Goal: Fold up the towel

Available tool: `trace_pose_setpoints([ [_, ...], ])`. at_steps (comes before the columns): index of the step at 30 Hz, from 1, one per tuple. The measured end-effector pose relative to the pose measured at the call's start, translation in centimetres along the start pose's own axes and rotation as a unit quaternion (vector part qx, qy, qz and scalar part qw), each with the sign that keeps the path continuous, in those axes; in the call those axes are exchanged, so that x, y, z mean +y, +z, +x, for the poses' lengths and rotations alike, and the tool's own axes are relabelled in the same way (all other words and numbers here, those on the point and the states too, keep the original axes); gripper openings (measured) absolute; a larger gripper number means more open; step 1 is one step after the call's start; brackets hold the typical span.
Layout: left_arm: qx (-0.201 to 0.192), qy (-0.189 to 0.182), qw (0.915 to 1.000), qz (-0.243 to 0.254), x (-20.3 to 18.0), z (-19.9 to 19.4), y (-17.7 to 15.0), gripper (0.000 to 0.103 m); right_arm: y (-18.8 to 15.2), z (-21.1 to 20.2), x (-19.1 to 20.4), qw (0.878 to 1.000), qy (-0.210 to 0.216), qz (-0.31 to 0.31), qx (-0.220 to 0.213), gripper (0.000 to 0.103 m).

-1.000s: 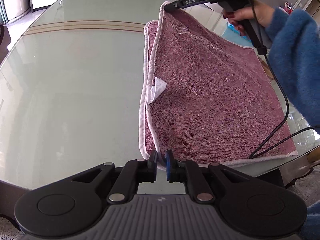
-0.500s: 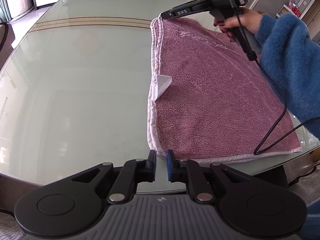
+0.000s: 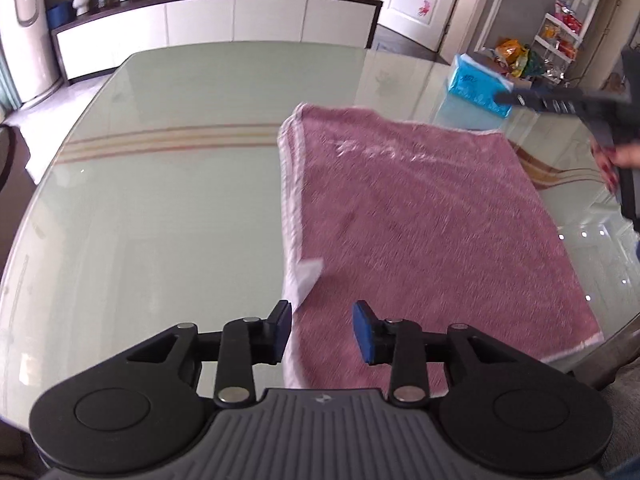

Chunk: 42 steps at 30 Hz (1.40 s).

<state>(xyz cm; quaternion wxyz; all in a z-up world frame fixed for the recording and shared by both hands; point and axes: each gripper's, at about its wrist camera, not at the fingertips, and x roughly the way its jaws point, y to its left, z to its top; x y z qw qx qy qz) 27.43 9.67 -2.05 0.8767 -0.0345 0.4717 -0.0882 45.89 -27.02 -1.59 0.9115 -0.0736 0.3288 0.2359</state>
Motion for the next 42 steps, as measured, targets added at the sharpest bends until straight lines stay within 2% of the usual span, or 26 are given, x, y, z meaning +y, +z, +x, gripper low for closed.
trace_pose_setpoints([
  [2,-0.004,0.001,1.0,0.007,-0.2,1.5,1.7,0.039,-1.4,-0.9,-2.3,0.999,-0.018,0.026,0.013,0.041],
  [4,-0.004,0.008,0.9998,0.019,-0.6,3.0,3.0,0.041,-2.7,-0.5,-4.7,0.997,-0.023,0.066,0.021,0.027],
  [6,0.001,0.012,0.9995,0.029,-0.7,5.0,4.7,0.041,-3.2,0.3,-6.0,0.995,-0.03,0.088,0.022,0.023],
  [8,0.001,0.015,0.9991,0.04,-1.2,6.9,6.3,0.041,-3.6,1.5,-7.2,0.993,-0.035,0.107,0.026,0.022],
  [11,-0.001,0.018,0.9987,0.048,-1.9,9.5,8.7,0.041,-3.9,3.2,-7.4,0.993,-0.036,0.104,0.039,0.022],
  [15,-0.01,0.022,0.9985,0.048,-2.9,12.2,11.2,0.041,-4.0,5.9,-5.9,0.995,-0.049,0.059,0.058,0.022],
  [19,-0.008,0.007,0.9988,0.048,-3.7,14.6,13.4,0.042,-4.4,6.8,-5.3,0.996,-0.059,0.043,0.06,0.022],
  [22,0.008,0.036,0.998,0.052,-3.7,16.8,14.6,0.041,-4.5,6.9,-5.6,0.996,-0.061,0.042,0.058,0.022],
  [26,0.003,0.073,0.9961,0.049,-3.1,17.3,14.6,0.04,-4.3,7.0,-6.1,0.995,-0.065,0.044,0.06,0.022],
  [28,-0.002,0.099,0.994,0.045,-2.6,17.2,14.5,0.047,-4.2,7.2,-6.3,0.995,-0.065,0.045,0.061,0.022],
  [29,-0.006,0.113,0.9927,0.043,-2.3,17.1,14.4,0.059,-4.2,7.2,-6.3,0.995,-0.065,0.046,0.062,0.022],
  [30,-0.011,0.128,0.991,0.04,-1.9,17.0,14.1,0.064,-4.2,7.2,-6.3,0.995,-0.065,0.045,0.062,0.022],
  [32,-0.013,0.13,0.9911,0.026,-1.1,16.5,13.7,0.061,-4.2,7.0,-6.1,0.995,-0.067,0.042,0.061,0.022],
  [33,-0.012,0.127,0.9915,0.023,-0.9,16.1,13.4,0.052,-4.3,6.7,-5.9,0.995,-0.07,0.041,0.06,0.024],
  [35,-0.011,0.128,0.9912,0.032,-1.1,15.1,12.6,0.047,-4.7,5.7,-5.4,0.995,-0.07,0.045,0.055,0.029],
  [38,-0.014,0.133,0.9894,0.057,-2.2,13.3,10.7,0.053,-5.6,2.6,-4.0,0.996,-0.057,0.059,0.041,0.037],
  [40,-0.015,0.134,0.988,0.077,-3.3,11.8,8.9,0.056,-6.6,0.1,-2.7,0.996,-0.047,0.065,0.036,0.048],
  [42,-0.013,0.132,0.9869,0.092,-4.4,10.5,6.9,0.058,-8.1,-2.4,-1.3,0.996,-0.04,0.066,0.037,0.051],
])
